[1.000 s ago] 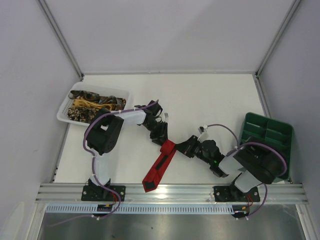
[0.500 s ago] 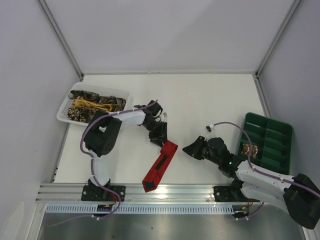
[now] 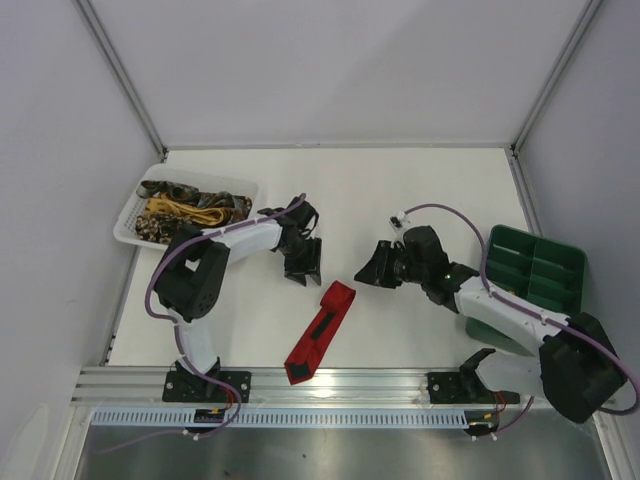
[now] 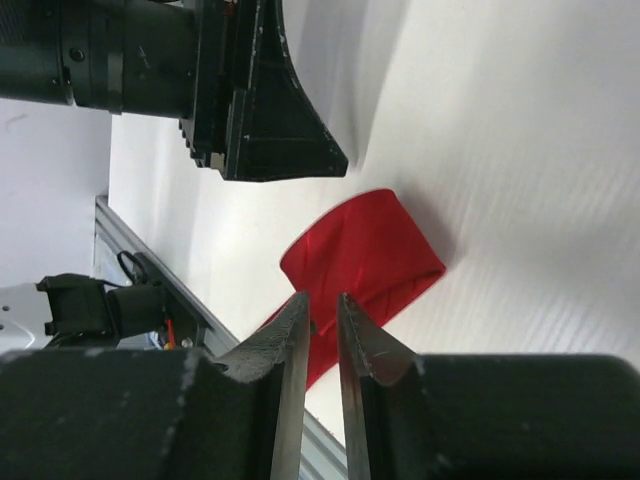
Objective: Roll the ties
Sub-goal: Roll the tie
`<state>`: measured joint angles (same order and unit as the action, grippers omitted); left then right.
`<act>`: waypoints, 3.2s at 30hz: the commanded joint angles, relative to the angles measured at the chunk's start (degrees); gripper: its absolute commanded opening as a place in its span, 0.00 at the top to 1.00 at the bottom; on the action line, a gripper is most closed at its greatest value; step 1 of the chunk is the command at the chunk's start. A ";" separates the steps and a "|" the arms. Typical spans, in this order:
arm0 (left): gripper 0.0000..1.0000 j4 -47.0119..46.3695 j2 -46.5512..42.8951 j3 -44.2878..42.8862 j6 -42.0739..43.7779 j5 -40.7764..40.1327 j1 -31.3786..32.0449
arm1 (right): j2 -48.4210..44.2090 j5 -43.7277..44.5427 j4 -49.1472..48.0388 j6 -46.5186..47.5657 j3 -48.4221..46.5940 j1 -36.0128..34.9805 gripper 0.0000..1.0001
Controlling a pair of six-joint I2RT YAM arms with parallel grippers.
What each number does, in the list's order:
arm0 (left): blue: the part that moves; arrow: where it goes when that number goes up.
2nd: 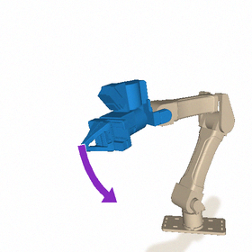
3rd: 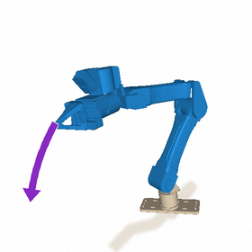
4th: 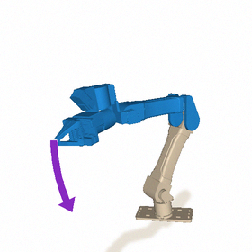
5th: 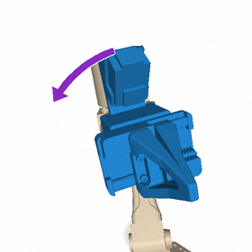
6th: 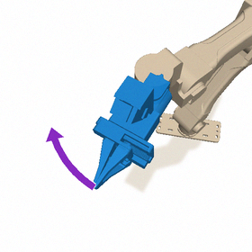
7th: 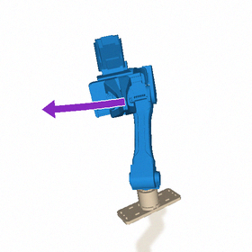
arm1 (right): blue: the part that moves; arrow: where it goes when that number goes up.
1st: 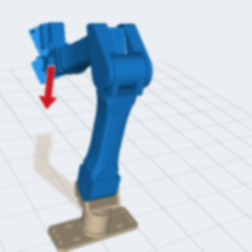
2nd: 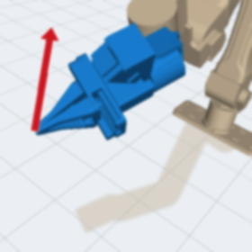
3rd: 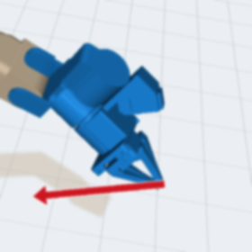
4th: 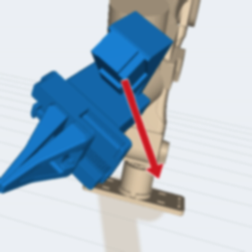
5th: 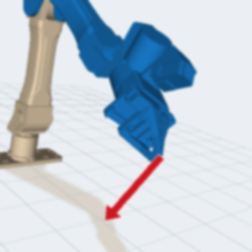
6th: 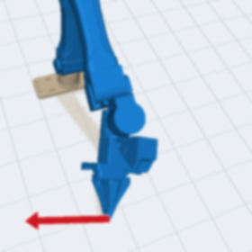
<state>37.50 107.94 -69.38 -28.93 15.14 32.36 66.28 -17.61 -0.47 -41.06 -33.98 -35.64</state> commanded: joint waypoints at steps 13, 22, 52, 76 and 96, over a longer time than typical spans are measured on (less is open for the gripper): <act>0.65 -0.58 -18.55 5.30 -2.36 -2.84 -1.69 | 20.55 -24.22 2.32 5.82 -14.72 2.42 0.78; 0.70 -15.86 -26.55 16.29 -11.50 9.20 -1.34 | 26.18 -24.06 -1.29 4.58 -13.84 0.39 0.79; 0.73 -21.15 -19.53 22.62 -12.91 12.73 6.84 | 27.76 -24.32 0.21 5.64 -12.87 1.80 0.77; 0.73 -17.81 -15.92 20.96 -9.04 10.88 7.01 | 33.47 -30.99 7.33 19.26 -20.35 8.66 0.37; 0.71 -17.54 -15.04 18.85 -8.78 10.97 7.54 | 39.01 -33.29 -3.22 17.42 -14.63 3.47 0.34</act>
<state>19.77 92.51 -48.03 -38.92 26.50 39.31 103.90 -50.24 -0.67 -23.68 -48.42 -31.46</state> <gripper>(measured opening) 0.287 0.665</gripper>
